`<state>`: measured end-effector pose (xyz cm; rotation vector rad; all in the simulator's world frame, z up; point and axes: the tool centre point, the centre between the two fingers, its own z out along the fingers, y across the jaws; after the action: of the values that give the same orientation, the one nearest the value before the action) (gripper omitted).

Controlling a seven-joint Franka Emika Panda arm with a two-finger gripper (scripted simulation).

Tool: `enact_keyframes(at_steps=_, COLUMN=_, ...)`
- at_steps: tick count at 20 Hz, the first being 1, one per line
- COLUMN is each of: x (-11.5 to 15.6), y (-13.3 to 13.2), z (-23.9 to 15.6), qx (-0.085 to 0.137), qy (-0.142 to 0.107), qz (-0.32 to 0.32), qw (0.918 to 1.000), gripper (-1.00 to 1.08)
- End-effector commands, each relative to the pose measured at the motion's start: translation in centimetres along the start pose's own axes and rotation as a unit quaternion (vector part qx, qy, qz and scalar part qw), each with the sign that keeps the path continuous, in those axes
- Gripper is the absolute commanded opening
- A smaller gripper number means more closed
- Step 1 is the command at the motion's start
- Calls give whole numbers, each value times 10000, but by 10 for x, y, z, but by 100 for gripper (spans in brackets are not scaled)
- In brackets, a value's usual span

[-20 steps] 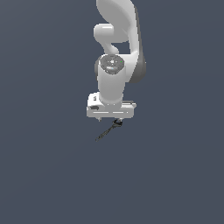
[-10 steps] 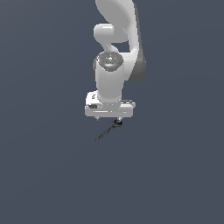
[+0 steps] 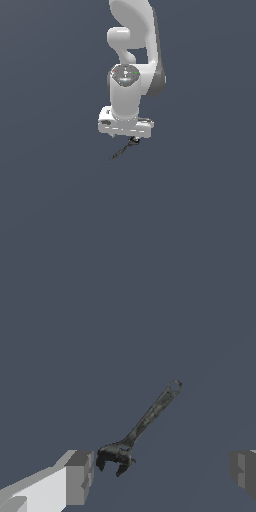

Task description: Pick up the object and move it to a goal position.

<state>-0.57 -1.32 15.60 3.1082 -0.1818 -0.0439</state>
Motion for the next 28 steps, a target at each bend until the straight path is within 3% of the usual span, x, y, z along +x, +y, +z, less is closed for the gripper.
enact_keyframes(at_steps=1, x=-2, y=0, z=7, qx=24, qy=2, qz=246, qw=9997, gripper=100)
enact_keyframes(at_steps=6, x=-6, y=-1, z=24, qx=80, qy=8, qz=905, qw=9959, gripper=100)
enact_keyframes(at_steps=11, x=-12, y=0, z=44, qx=129, qy=14, qz=1670, qw=9859, gripper=100)
enact_keyframes(at_steps=20, x=-23, y=3, z=77, qx=179, qy=33, qz=2993, qw=9540, gripper=100)
enact_keyframes(at_steps=28, x=-30, y=7, z=94, qx=187, qy=54, qz=3730, qw=9276, gripper=100)
